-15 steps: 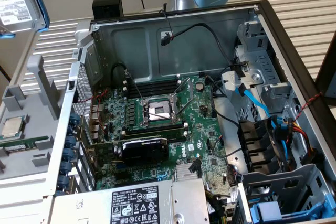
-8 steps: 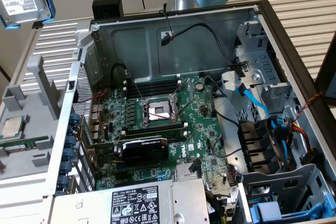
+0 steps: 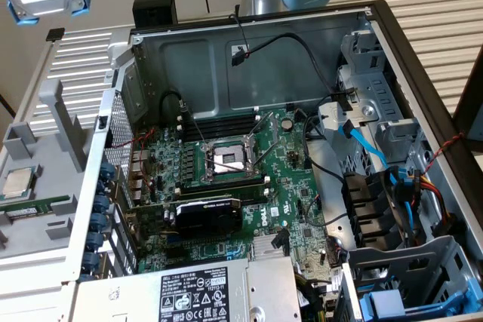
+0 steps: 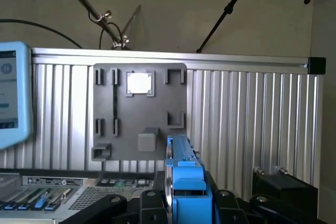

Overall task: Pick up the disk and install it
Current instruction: 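Pick up the disk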

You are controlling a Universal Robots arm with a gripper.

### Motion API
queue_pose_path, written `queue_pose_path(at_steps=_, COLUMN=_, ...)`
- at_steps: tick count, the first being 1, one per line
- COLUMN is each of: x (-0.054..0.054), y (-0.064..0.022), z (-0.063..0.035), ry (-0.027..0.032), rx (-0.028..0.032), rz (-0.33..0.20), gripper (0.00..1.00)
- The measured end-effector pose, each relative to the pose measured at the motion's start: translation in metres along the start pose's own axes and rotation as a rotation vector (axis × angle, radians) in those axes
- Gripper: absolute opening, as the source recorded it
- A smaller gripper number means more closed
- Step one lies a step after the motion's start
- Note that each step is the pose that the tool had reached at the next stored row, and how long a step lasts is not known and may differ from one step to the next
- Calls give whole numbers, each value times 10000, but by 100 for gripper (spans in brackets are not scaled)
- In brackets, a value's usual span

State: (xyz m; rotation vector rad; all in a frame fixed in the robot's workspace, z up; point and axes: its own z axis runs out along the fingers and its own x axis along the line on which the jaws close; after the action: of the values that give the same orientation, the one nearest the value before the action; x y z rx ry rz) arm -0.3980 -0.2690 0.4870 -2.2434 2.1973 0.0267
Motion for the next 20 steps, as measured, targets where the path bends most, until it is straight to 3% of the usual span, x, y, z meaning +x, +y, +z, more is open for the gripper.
queue_pose_path(at_steps=11, x=24, y=-468, z=-210, ry=-4, rx=-1, rz=-1, gripper=37)
queue_pose_path(at_steps=20, x=45, y=-875, z=-325, ry=-4, rx=-3, rz=0, gripper=37)
